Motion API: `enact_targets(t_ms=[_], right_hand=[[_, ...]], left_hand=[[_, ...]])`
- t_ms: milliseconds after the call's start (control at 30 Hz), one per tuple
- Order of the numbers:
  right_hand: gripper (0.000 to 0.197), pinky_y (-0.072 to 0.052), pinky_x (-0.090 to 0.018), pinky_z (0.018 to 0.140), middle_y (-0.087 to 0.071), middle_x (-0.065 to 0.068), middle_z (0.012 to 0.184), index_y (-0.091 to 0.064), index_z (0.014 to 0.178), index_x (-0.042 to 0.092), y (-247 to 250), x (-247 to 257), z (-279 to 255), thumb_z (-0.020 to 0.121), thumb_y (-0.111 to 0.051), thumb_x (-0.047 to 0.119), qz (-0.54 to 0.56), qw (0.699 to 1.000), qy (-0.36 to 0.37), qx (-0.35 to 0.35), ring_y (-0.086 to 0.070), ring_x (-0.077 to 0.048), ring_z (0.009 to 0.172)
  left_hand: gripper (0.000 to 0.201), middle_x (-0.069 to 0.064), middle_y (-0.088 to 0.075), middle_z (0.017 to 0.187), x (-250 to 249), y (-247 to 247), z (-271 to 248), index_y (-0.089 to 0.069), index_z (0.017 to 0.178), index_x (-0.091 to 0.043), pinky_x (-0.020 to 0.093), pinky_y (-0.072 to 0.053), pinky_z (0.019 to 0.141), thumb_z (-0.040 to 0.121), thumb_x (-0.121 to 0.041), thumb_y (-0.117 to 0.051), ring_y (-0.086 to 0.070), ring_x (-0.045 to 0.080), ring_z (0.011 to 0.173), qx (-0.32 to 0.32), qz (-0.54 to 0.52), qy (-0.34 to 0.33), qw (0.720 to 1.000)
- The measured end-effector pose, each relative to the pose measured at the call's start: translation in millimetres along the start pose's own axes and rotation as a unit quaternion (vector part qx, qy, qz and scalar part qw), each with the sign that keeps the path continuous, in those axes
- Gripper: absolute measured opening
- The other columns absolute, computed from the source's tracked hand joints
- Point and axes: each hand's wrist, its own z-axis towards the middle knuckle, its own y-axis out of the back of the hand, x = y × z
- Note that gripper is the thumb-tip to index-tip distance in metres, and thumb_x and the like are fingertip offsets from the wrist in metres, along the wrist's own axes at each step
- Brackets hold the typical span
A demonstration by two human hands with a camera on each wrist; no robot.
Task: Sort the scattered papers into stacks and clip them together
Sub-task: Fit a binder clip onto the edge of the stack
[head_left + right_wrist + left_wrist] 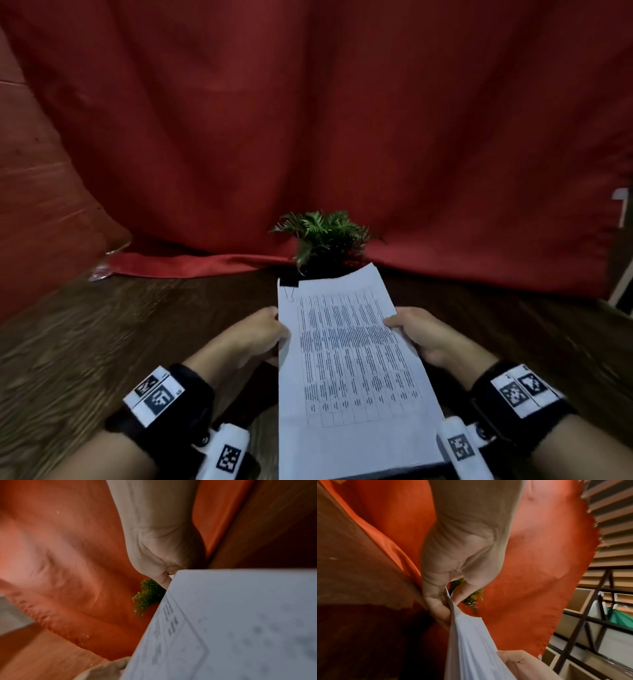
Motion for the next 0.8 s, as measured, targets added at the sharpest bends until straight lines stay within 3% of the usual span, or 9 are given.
enact_targets(t_ms=[100,200,300,367,400,500,600,700,800], right_hand=[[0.022,-0.05,-0.032,0.072,-0.072,-0.019,0.092,-0.068,0.095,-0.008,-7.6,-13.3,4.5,0.094,-0.05,0.004,-0.072,0.997,-0.032,-0.023,-0.066,-0.03,0.082],[0.022,-0.044,-0.025,0.059,-0.066,-0.007,0.067,-0.062,0.069,0.008,-15.9,-9.8,4.4,0.089,-0.052,0.007,-0.144,0.988,-0.033,-0.047,-0.061,-0.021,0.063],[0.013,-0.038,-0.03,0.064,-0.057,-0.009,0.072,-0.057,0.071,0.011,-17.2,-4.7,15.6,0.084,-0.054,0.011,-0.179,0.982,-0.021,-0.061,-0.054,-0.023,0.067],[0.011,-0.037,-0.03,0.067,-0.055,-0.007,0.075,-0.058,0.075,0.01,-19.3,1.3,18.3,0.086,-0.055,0.012,-0.181,0.982,-0.013,-0.06,-0.052,-0.02,0.069],[0.007,-0.039,-0.028,0.068,-0.055,-0.005,0.078,-0.058,0.084,0.008,-21.7,6.4,16.5,0.089,-0.055,0.013,-0.18,0.982,-0.007,-0.064,-0.052,-0.017,0.07],[0.017,-0.041,-0.028,0.073,-0.053,-0.003,0.092,-0.051,0.109,0.004,-24.4,14.5,17.8,0.096,-0.053,0.015,-0.201,0.977,0.011,-0.07,-0.052,-0.018,0.085],[0.019,-0.042,-0.031,0.074,-0.058,-0.007,0.093,-0.06,0.098,0.0,-28.6,18.4,18.6,0.094,-0.057,0.019,-0.233,0.971,0.007,-0.061,-0.055,-0.022,0.083],[0.026,-0.031,-0.03,0.06,-0.045,-0.002,0.062,-0.047,0.068,0.011,-33.3,19.1,20.7,0.093,-0.055,0.012,-0.244,0.968,-0.002,-0.06,-0.039,-0.019,0.058],[0.024,-0.026,-0.031,0.06,-0.039,-0.001,0.062,-0.043,0.07,0.013,-36.0,23.3,14.3,0.091,-0.054,0.01,-0.264,0.962,-0.008,-0.061,-0.034,-0.019,0.061]], left_hand=[[0.023,0.016,-0.071,0.089,15.1,-11.0,16.6,-0.063,0.095,-0.001,0.026,-0.057,0.048,0.1,0.014,-0.046,-0.07,0.026,0.076,-0.003,0.021,0.045,0.999],[0.021,0.034,-0.071,0.103,24.5,-12.8,43.8,-0.066,0.108,0.014,0.036,-0.058,0.063,0.096,0.012,-0.048,-0.067,0.034,0.085,-0.025,0.068,0.039,0.997],[0.021,0.021,-0.069,0.099,25.3,-6.6,65.5,-0.066,0.116,0.011,0.038,-0.052,0.074,0.099,0.003,-0.056,-0.065,0.031,0.089,-0.059,0.085,0.024,0.994],[0.015,0.012,-0.066,0.091,16.8,-2.6,64.9,-0.067,0.098,0.003,0.03,-0.044,0.075,0.104,-0.01,-0.061,-0.062,0.027,0.083,-0.083,0.114,0.023,0.99],[0.026,0.009,-0.062,0.083,14.6,-0.8,65.3,-0.063,0.086,-0.004,0.029,-0.041,0.072,0.107,-0.02,-0.061,-0.058,0.023,0.075,-0.096,0.128,0.024,0.987],[0.047,0.004,-0.049,0.072,12.7,1.2,70.2,-0.051,0.072,-0.009,0.033,-0.05,0.061,0.11,-0.035,-0.055,-0.048,0.018,0.062,-0.097,0.111,0.04,0.988],[0.037,0.008,-0.053,0.078,10.8,2.3,73.0,-0.057,0.084,-0.003,0.034,-0.053,0.058,0.109,-0.03,-0.059,-0.055,0.022,0.07,-0.084,0.081,0.041,0.992],[0.032,0.01,-0.059,0.074,10.5,0.9,77.7,-0.061,0.084,-0.002,0.034,-0.055,0.058,0.105,-0.025,-0.065,-0.061,0.026,0.073,-0.068,0.074,0.041,0.994],[0.033,0.009,-0.056,0.067,9.9,-3.0,78.7,-0.057,0.077,-0.005,0.034,-0.054,0.057,0.103,-0.021,-0.069,-0.06,0.026,0.069,-0.067,0.085,0.041,0.993]])
